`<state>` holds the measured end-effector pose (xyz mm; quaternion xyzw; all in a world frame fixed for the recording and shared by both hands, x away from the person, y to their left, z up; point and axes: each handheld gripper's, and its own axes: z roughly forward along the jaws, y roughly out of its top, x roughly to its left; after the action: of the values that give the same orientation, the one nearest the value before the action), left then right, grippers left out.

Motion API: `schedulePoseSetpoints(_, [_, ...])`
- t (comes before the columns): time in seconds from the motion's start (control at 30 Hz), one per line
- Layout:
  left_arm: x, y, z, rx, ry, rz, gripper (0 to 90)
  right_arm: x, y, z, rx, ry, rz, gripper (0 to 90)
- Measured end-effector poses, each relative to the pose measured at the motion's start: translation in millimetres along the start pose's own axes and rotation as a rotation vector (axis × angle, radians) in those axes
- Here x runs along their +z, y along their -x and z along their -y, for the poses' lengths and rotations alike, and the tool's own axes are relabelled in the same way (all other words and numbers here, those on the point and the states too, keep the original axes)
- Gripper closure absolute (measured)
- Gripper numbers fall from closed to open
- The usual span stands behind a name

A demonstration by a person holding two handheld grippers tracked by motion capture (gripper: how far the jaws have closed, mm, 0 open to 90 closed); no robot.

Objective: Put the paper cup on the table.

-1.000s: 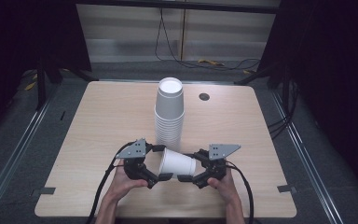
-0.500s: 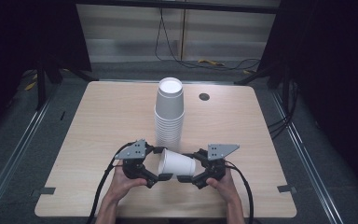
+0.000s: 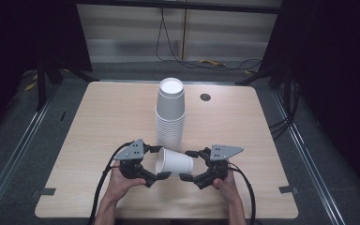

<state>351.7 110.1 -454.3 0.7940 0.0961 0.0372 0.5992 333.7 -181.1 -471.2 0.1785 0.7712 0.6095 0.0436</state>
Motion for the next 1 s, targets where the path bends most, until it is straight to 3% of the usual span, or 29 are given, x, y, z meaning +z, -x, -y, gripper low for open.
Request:
schedulePoseSetpoints(0.07, [-1.3,-1.4,0.4,0.002,-0.017,-0.005,10.3,-1.4,-0.8,0.6,-0.006,0.008,0.019,13.3])
schedulePoseSetpoints(0.3, [-7.1,-4.7,2.1,-0.021,-0.036,-0.046,10.2,-12.7,0.7,4.5,0.004,0.061,0.177,13.0])
schedulePoseSetpoints(0.47, [-12.1,-5.9,3.6,-0.034,-0.043,-0.055,10.2,-19.3,-3.1,13.0,-0.003,0.094,0.321,12.9])
schedulePoseSetpoints(0.63, [-17.7,-3.8,3.3,-0.023,-0.071,-0.068,10.2,-21.5,-8.2,20.9,0.010,0.098,0.521,13.3])
schedulePoseSetpoints(0.77, [-21.4,-0.6,2.8,-0.017,-0.105,-0.068,10.1,-23.7,-12.4,26.7,0.011,0.153,0.610,13.4])
schedulePoseSetpoints(0.93, [-27.4,-2.5,2.8,-0.035,-0.129,-0.082,10.1,-25.3,-12.5,34.6,0.001,0.165,0.755,14.3])
schedulePoseSetpoints(1.0, [-30.2,-4.1,3.6,-0.055,-0.129,-0.090,10.0,-26.5,-12.0,36.3,0.018,0.160,0.743,14.1])
